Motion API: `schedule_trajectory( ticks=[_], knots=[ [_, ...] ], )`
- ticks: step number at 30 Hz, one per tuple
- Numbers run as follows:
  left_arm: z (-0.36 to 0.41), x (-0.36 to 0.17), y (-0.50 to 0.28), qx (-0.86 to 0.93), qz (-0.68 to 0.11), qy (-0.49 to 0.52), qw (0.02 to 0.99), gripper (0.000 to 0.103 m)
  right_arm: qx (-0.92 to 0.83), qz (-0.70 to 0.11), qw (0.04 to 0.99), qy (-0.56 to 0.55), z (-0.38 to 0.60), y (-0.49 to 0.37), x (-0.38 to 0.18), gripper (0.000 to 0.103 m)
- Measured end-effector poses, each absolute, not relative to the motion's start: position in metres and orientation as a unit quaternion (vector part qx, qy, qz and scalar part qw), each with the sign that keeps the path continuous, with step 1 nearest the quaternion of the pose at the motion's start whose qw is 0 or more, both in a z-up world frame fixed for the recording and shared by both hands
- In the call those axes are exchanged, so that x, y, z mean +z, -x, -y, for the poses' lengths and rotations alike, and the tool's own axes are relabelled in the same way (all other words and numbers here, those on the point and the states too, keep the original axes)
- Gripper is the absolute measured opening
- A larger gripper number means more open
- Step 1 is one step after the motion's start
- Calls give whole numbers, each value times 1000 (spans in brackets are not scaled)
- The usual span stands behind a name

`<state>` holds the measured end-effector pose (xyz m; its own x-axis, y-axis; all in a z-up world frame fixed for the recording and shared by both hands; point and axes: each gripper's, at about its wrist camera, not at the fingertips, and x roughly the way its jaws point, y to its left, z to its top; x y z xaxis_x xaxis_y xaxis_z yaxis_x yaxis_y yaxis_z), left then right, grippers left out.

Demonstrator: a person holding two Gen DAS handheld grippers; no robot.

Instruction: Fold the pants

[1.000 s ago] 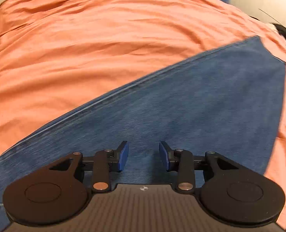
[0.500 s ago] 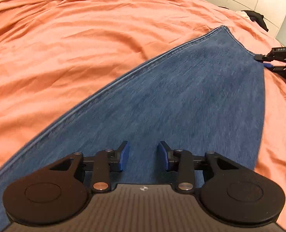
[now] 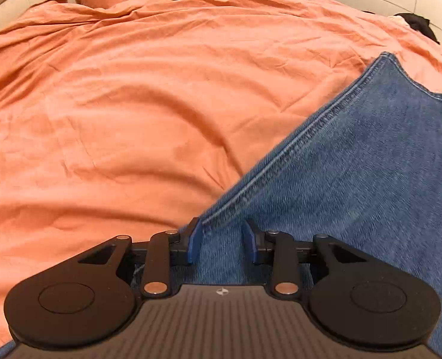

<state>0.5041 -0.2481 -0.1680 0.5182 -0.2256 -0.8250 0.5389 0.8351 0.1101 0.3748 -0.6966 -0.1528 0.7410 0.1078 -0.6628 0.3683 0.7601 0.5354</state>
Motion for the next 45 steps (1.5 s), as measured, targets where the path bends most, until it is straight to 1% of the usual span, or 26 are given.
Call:
schedule_trajectory(
  ticks=[2, 4, 5, 8, 11, 12, 13, 15, 17, 18, 20, 21, 22, 23, 26, 31, 35, 39, 40, 43, 45],
  knots=[
    [250, -164, -503, -216, -435, -178, 856, 37, -80, -354, 870, -334, 695, -376, -153, 11],
    [252, -157, -496, -214, -430, -176, 859, 31, -84, -355, 869, -334, 693, -376, -151, 11],
    [251, -152, -490, -220, -429, -177, 858, 31, -86, -354, 869, -333, 693, -375, -148, 11],
    [252, -142, -461, -250, -436, -185, 844, 29, -86, -352, 873, -325, 689, -376, -137, 11],
    [256, -144, -430, -279, -450, -192, 827, 23, -83, -345, 881, -314, 684, -376, -119, 11],
    [256, -144, -419, -285, -452, -192, 823, 19, -81, -342, 883, -310, 681, -377, -112, 11],
    [256, -145, -409, -289, -453, -189, 822, 12, -80, -338, 886, -306, 679, -377, -105, 11],
    [256, -145, -388, -299, -457, -179, 819, 4, -76, -332, 893, -295, 671, -378, -88, 10],
    [258, -144, -373, -311, -462, -167, 814, 3, -72, -327, 900, -278, 661, -378, -70, 10],
    [258, -143, -365, -315, -464, -163, 812, 0, -71, -326, 904, -269, 655, -378, -61, 10],
    [259, -140, -351, -316, -459, -170, 813, 0, -64, -320, 910, -254, 642, -377, -42, 10],
    [256, -138, -346, -331, -470, -157, 803, 4, -61, -317, 914, -245, 634, -377, -32, 10],
    [252, -135, -342, -346, -484, -137, 792, 14, -56, -313, 918, -236, 626, -376, -22, 10],
    [247, -130, -336, -354, -485, -129, 789, 18, -50, -308, 922, -228, 618, -375, -11, 10],
    [226, -106, -313, -352, -455, -139, 806, 19, -32, -295, 934, -201, 590, -371, 22, 10],
    [160, -58, -293, -325, -428, -95, 838, 19, 17, -270, 946, -176, 527, -364, 73, 10],
    [103, -23, -279, -281, -410, -64, 865, 22, 69, -259, 952, -148, 459, -357, 101, 10],
    [45, -2, -263, -235, -397, -33, 886, 22, 114, -265, 948, -134, 386, -351, 103, 10],
    [32, 2, -259, -225, -396, -22, 890, 24, 123, -268, 946, -132, 367, -349, 99, 10],
    [-5, 5, -244, -200, -396, 8, 896, 27, 153, -292, 934, -137, 315, -342, 71, 10],
    [-22, -1, -238, -187, -402, 18, 896, 27, 174, -316, 923, -136, 280, -331, 41, 10]
  ],
)
